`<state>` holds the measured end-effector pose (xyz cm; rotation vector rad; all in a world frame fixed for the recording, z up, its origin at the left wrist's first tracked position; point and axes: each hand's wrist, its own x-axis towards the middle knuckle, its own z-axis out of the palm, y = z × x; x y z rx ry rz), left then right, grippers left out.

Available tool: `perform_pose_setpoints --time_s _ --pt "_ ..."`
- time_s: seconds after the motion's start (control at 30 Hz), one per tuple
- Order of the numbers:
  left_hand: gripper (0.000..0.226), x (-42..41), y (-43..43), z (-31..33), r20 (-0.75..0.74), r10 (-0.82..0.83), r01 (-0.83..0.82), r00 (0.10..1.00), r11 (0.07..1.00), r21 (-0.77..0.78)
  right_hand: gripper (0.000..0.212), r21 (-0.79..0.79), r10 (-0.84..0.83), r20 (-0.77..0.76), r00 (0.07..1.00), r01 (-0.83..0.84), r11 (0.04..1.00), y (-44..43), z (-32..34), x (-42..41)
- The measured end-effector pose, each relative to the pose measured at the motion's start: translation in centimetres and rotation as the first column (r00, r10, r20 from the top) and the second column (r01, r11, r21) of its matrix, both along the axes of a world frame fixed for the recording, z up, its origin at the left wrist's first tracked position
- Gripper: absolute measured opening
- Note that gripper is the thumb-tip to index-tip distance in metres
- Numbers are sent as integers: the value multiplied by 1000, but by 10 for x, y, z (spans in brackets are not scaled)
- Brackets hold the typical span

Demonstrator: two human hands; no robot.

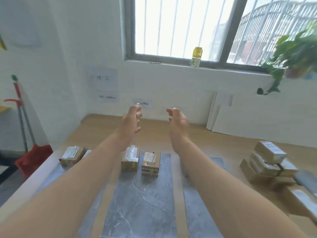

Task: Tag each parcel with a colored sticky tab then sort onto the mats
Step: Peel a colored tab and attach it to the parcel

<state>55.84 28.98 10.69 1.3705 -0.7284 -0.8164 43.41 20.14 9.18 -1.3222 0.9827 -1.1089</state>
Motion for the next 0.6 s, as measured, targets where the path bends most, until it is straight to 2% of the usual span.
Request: perform_pose_setpoints --time_s 0.1,0.2,0.3,0.43,0.6 --pt "75 7 27 20 55 -57 59 997 998 -34 34 -38 -18 23 1000 19 999 27 21 4" --pt "63 19 51 27 84 -93 99 992 993 -67 35 -89 -78 38 996 81 993 58 31 13" --pt "54 33 73 26 102 -141 146 985 989 -39 35 -65 -130 37 991 132 989 89 29 20" --pt "53 43 96 27 114 -214 216 970 976 -4 35 -62 -207 15 978 208 976 130 21 24" --pt "43 21 102 24 71 -332 333 941 943 -2 34 -52 -326 57 944 329 943 161 14 0"
